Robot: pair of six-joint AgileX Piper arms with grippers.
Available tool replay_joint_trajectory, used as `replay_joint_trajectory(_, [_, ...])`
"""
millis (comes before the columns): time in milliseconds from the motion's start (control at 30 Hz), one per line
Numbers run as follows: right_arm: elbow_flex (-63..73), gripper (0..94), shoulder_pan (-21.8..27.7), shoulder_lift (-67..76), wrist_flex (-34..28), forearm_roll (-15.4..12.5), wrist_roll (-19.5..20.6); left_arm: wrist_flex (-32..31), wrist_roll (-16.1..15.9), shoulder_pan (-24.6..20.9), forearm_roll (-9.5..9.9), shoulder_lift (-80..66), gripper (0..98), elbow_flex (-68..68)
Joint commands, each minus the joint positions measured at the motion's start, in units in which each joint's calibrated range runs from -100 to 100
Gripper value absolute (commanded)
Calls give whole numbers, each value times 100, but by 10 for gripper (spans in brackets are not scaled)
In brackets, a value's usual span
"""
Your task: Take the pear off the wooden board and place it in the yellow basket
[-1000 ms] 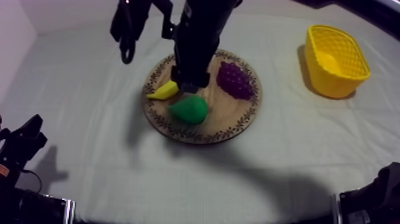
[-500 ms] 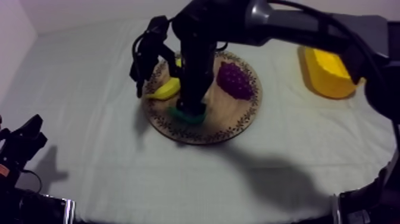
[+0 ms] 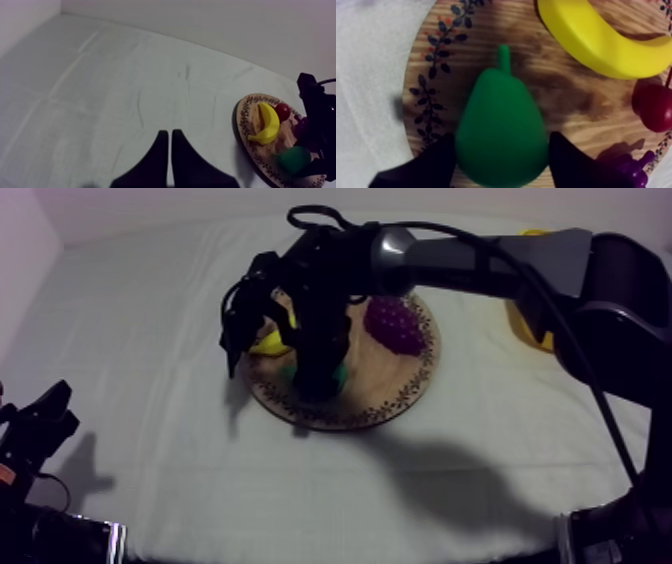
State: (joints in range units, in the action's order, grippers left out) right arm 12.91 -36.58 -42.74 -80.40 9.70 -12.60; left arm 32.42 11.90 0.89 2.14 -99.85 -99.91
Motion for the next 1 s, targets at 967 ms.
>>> replay_joint_trajectory(967, [1008,421,-38,2824,-1441,235,296,0,-1,1,3,2,1,2])
